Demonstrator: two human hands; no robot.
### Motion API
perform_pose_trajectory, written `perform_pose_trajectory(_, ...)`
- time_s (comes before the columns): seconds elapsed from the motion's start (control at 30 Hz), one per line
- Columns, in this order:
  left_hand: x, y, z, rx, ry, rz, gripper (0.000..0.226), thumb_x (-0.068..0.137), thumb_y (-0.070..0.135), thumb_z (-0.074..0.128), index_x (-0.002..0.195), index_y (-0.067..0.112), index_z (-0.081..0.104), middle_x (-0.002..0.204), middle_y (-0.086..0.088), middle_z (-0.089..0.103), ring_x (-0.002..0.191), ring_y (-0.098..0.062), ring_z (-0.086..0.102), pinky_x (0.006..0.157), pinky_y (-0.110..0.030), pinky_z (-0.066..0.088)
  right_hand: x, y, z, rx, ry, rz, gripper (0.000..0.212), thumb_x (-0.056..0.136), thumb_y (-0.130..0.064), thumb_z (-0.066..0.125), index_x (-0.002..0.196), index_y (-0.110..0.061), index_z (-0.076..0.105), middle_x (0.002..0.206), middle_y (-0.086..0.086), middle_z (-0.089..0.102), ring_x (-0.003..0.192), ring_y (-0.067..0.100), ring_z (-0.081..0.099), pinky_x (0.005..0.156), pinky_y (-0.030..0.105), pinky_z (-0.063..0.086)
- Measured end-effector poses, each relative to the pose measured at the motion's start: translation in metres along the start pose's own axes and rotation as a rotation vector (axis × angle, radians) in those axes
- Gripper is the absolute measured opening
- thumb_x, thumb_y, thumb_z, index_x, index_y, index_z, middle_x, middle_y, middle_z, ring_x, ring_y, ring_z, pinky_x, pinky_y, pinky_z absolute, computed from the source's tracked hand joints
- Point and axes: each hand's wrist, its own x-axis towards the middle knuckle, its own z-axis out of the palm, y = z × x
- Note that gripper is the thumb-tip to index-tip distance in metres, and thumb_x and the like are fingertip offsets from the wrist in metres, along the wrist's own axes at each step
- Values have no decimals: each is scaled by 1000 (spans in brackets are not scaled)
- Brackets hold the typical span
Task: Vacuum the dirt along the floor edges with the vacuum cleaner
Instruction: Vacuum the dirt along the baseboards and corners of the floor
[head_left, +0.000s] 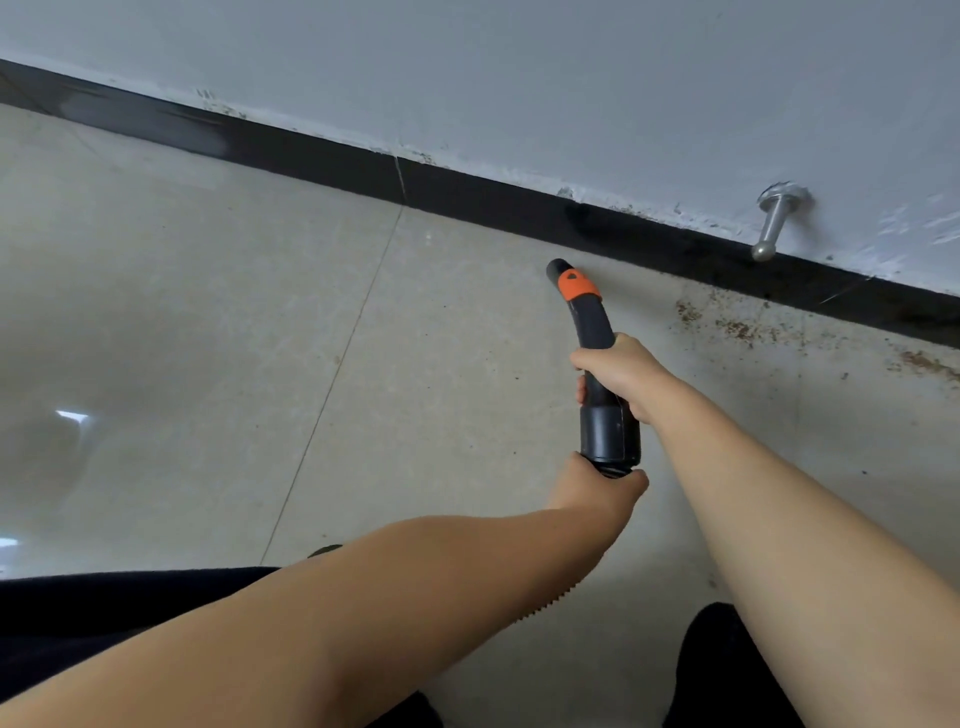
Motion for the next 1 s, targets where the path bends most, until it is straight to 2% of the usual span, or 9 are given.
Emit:
perform_pose_trajectory(0.13, 4, 1, -26, 5, 63, 27, 25, 78, 27, 62, 99, 20, 51, 75, -2, 55, 63, -20, 53, 57, -25, 44, 4, -13, 26, -9, -40, -44, 21, 79, -8, 55, 98, -10, 48, 53, 6, 61, 50, 21, 59, 67, 37, 53)
perform_pose_trajectory(0.27, 4, 1, -38, 21, 91, 50, 20, 78, 26, 63, 93, 20, 51, 75, -2, 56, 63, -20, 54, 57, -25, 44, 4, -18, 39, 23, -40, -47, 24, 80, -8, 56, 102, -9, 48, 56, 8, 61, 47, 20, 59, 62, 33, 53)
perform_pose_trajectory(0.37, -3, -6, -29, 56, 35, 43, 19, 79, 24, 62, 93, 19, 51, 73, -2, 55, 62, -20, 52, 56, -24, 42, -5, -4, 28, 27, 9, -17, 22, 79, -9, 55, 99, -10, 47, 53, 7, 61, 45, 20, 58, 61, 32, 53)
perform_pose_trajectory(0.5, -17, -15, -9, 147, -61, 46, 18, 76, 25, 62, 88, 20, 50, 74, -3, 55, 64, -21, 52, 60, -27, 42, -20, 26, 1, 97, 113, 37, 18, 78, -8, 53, 95, -10, 45, 51, 7, 59, 40, 19, 55, 52, 27, 49)
perform_pose_trajectory(0.63, -34, -27, 12, 148, -153, 42, 17, 76, 23, 62, 84, 19, 49, 71, -2, 51, 61, -19, 48, 57, -25, 39, -38, 52, -19, 120, 146, 72, 15, 79, -10, 54, 91, -13, 46, 46, 3, 60, 44, 19, 57, 58, 30, 52)
perform_pose_trajectory(0.73, -46, -38, 22, 210, -218, 51, 18, 75, 25, 62, 80, 22, 46, 67, 1, 49, 56, -15, 46, 53, -23, 37, -54, 76, -32, 197, 197, 113, 14, 79, -9, 54, 90, -13, 45, 45, 3, 59, 42, 18, 56, 56, 29, 51)
perform_pose_trajectory(0.83, -53, -46, 30, 279, -290, 49, 18, 76, 26, 63, 84, 23, 48, 70, 0, 52, 58, -15, 48, 55, -23, 39, -68, 101, -45, 325, 293, 166, 16, 79, -9, 55, 91, -12, 46, 52, 6, 60, 44, 19, 58, 57, 31, 54)
perform_pose_trajectory(0.93, -58, -48, 37, 346, -351, 52, 19, 77, 26, 64, 90, 21, 51, 74, -1, 54, 64, -18, 50, 58, -25, 41, -79, 119, -55, 426, 392, 198, 16, 80, -7, 56, 92, -10, 46, 59, 9, 58, 42, 19, 57, 51, 28, 51)
perform_pose_trajectory(1.0, -62, -50, 38, 365, -387, 44, 16, 78, 25, 64, 87, 22, 50, 73, -1, 53, 63, -18, 49, 58, -25, 40, -84, 126, -57, 451, 394, 209, 17, 80, -6, 56, 93, -9, 45, 58, 8, 57, 42, 19, 56, 51, 29, 50)
